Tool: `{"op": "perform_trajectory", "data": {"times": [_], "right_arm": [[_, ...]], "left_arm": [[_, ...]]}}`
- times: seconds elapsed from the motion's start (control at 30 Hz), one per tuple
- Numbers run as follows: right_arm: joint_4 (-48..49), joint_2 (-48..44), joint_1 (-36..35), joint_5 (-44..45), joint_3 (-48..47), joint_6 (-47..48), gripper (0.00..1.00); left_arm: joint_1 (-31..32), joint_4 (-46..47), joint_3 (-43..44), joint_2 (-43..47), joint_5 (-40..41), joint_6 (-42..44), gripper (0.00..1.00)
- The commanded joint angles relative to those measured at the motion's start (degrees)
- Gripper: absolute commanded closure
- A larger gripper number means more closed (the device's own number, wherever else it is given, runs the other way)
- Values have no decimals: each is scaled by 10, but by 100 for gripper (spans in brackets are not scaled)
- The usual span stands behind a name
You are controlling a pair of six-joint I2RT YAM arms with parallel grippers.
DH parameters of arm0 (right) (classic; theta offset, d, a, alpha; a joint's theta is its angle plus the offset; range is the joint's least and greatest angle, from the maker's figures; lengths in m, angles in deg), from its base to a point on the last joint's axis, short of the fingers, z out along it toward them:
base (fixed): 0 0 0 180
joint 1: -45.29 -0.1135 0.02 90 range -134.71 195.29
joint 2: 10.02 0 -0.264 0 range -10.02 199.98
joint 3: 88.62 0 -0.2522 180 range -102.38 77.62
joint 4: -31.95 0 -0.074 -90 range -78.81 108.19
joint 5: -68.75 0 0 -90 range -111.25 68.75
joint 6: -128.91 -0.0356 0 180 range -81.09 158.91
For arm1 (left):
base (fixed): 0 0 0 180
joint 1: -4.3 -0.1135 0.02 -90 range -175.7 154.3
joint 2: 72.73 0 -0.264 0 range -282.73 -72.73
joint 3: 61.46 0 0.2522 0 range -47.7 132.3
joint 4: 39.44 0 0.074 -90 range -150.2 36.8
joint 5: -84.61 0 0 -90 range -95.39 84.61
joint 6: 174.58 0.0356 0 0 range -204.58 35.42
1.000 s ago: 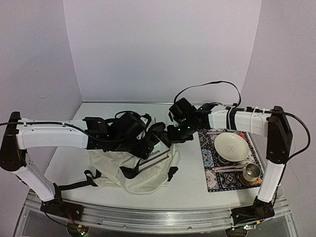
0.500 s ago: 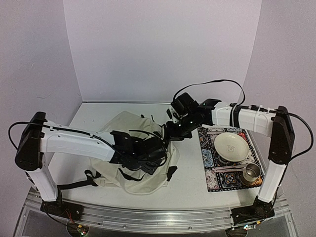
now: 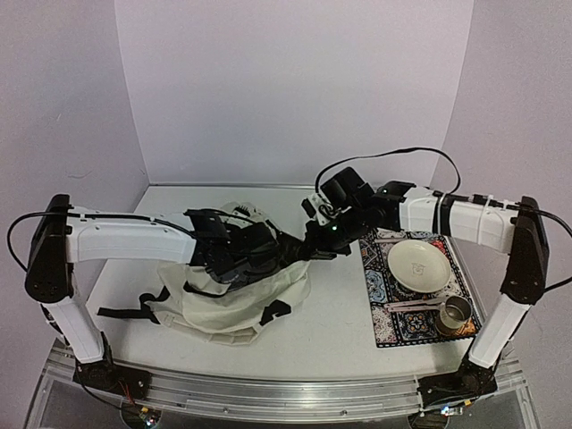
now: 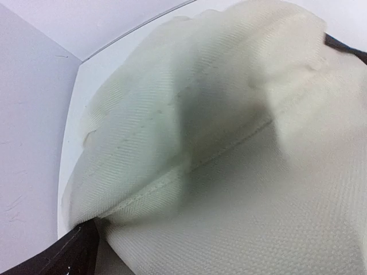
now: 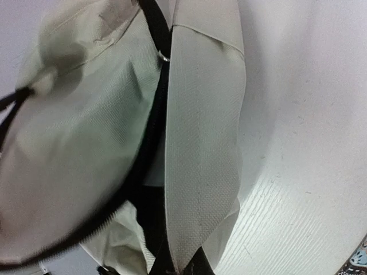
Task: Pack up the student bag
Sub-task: Adjust the book in the largest pocket of the bag, then put down the student bag at the center of the board.
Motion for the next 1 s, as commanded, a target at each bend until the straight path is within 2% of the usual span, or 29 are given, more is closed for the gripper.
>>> {"op": "perform_trajectory", "data": {"times": [0.0, 0.17, 0.3, 0.37, 0.47, 0.7, 0.83, 0.97], "right_arm": [[12, -51, -13, -59, 48, 4, 95], [63, -52, -20, -68, 104, -5, 89], [66, -57, -20, -58, 114, 11, 71], [64, -64, -19, -47, 114, 25, 63], [56, -73, -8, -51, 110, 47, 57], [44, -72, 37, -96, 80, 84, 41], [40, -62, 46, -95, 58, 100, 36], [36, -42, 49, -60, 37, 113, 36]], "left_arm": [[-12, -21, -14, 30, 18, 5, 3], [32, -9, -54, 14, -16, 25, 1], [52, 4, -94, 39, -60, 29, 1], [61, 9, -110, 69, -83, 33, 1], [73, 24, -126, 129, -130, 53, 1], [79, 77, -162, 268, -318, 123, 1], [79, 100, -166, 331, -400, 146, 1], [78, 106, -146, 361, -381, 155, 1]]}}
